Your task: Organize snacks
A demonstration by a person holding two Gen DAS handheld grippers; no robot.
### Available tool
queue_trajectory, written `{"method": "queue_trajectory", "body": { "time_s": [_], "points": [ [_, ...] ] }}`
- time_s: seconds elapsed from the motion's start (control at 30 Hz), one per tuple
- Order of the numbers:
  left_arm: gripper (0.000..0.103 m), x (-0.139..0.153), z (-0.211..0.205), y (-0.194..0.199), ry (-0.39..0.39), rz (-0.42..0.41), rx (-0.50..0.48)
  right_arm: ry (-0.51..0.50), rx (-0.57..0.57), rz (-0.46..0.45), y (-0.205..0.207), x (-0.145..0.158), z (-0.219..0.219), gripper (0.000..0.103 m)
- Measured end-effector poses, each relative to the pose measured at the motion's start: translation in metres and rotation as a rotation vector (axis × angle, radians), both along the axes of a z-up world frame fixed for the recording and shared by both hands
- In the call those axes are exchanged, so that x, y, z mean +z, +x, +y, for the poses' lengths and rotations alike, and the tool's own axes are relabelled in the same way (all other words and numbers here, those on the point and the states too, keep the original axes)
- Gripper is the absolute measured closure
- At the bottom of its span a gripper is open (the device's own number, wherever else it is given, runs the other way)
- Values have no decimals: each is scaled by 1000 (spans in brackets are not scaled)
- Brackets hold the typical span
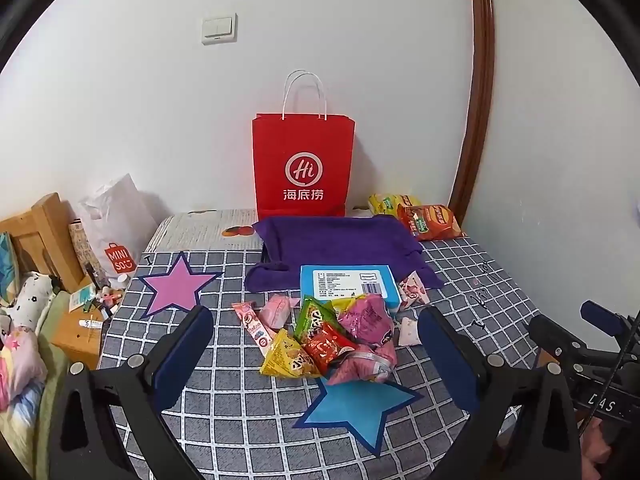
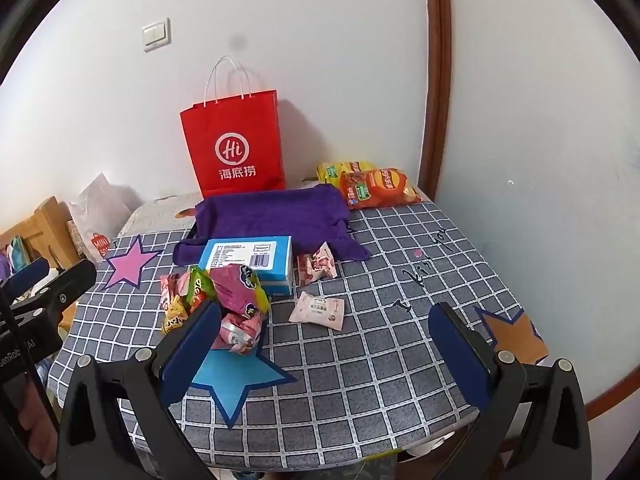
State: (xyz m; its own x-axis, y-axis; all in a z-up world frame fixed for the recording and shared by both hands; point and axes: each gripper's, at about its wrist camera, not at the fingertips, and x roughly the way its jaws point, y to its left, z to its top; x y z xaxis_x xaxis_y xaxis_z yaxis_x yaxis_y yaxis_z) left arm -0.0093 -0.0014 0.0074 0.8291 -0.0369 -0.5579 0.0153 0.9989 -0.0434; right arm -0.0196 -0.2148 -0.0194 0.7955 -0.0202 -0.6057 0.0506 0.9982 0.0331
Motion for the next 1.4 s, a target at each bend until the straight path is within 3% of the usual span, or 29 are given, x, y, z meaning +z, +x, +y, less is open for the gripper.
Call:
{"method": "queue_trajectory", "body": {
  "time_s": [1.4],
  "points": [
    [0, 0, -7, -7, 14, -13, -16, 17, 9, -15, -6, 4, 0, 1]
  ]
}}
